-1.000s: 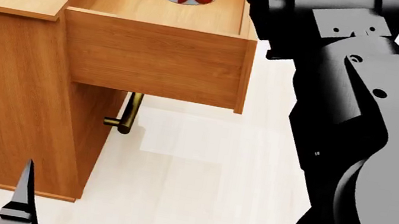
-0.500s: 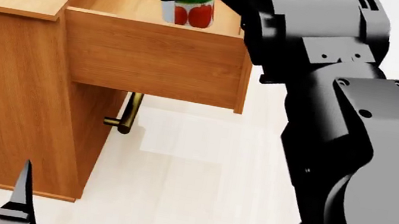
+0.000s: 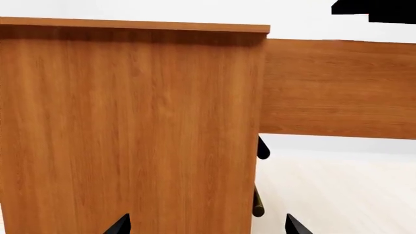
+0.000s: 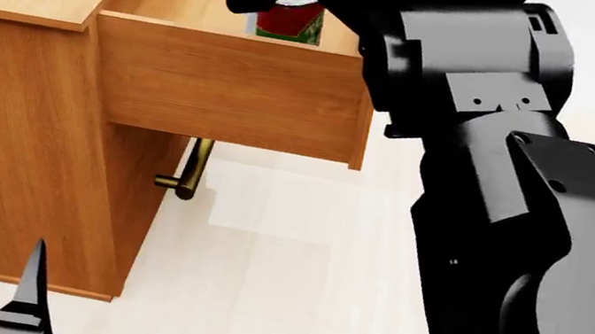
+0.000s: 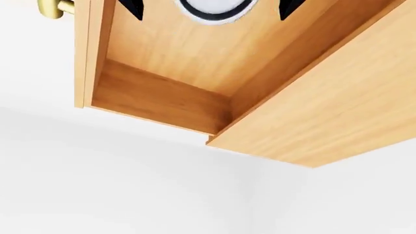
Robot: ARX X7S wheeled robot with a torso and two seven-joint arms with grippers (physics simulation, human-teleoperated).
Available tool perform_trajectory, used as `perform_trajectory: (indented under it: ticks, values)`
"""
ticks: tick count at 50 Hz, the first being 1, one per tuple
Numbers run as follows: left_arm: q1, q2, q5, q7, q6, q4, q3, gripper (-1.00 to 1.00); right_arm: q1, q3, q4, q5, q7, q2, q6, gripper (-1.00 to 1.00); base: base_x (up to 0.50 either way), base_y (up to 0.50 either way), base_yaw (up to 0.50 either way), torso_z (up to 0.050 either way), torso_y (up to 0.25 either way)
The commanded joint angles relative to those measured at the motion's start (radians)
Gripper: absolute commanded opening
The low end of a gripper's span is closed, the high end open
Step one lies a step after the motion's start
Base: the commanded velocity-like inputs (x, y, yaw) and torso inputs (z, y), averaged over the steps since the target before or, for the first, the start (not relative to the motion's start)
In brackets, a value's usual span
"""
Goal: Put the ketchup in the top drawer of the cabinet.
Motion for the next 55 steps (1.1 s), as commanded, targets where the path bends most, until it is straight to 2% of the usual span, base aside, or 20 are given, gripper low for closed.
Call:
perform_trajectory:
  ticks: [1,16,29,36,39,45,48,51,53,55]
  values:
    - [-0.002,-0.004,0.0,-0.006,-0.005,0.006,0.0,1.0,-0.004,0.096,0.0,-0.117,-0.007,0.0,-0.001,1.0,0.0,0.0,0.0,0.0,0.0]
    - [-0.003,-0.005,-0.001,-0.006,0.001,-0.003,0.005,1.0,0.017,0.148,0.0,-0.195,-0.007,0.0,-0.036,1.0,0.0,0.0,0.0,0.0,0.0]
    - [-0.015,-0.006,-0.007,-0.009,-0.014,0.007,0.013,1.0,0.096,0.455,0.0,-0.421,0.007,0.0,-0.092,1.0,0.0,0.0,0.0,0.0,0.0]
    - [-0.022,-0.003,-0.009,-0.004,-0.004,-0.01,0.013,1.0,0.132,0.812,0.0,-0.748,-0.031,0.005,-0.098,1.0,0.0,0.0,0.0,0.0,0.0]
    - [-0.026,-0.003,-0.008,-0.002,-0.003,-0.016,0.014,1.0,0.151,0.914,0.0,-0.846,-0.032,0.008,-0.094,1.0,0.0,0.0,0.0,0.0,0.0]
    - [-0.024,-0.005,-0.008,-0.002,0.001,-0.013,0.015,1.0,0.168,0.974,-0.004,-0.919,-0.072,0.02,-0.089,1.0,0.0,0.0,0.0,0.0,0.0]
    - [-0.022,-0.006,-0.01,-0.003,0.002,-0.009,0.014,1.0,0.015,0.985,-0.398,-0.861,0.017,0.114,0.16,1.0,0.0,0.0,0.0,0.0,0.0]
    - [-0.021,-0.006,-0.011,-0.002,0.006,-0.009,0.015,1.0,-0.13,1.009,-0.806,-0.794,0.093,0.191,0.318,1.0,0.0,0.0,0.0,0.0,0.0]
    - [-0.019,-0.008,-0.01,-0.002,0.008,-0.009,0.015,1.0,-0.162,1.032,-0.887,-0.767,0.124,0.211,0.366,1.0,0.0,0.0,0.0,0.0,0.0]
    - [-0.017,-0.009,-0.01,-0.002,0.009,-0.008,0.015,1.0,-0.23,1.053,-1.067,-0.72,0.166,0.253,0.453,1.0,0.0,0.0,0.0,0.0,0.0]
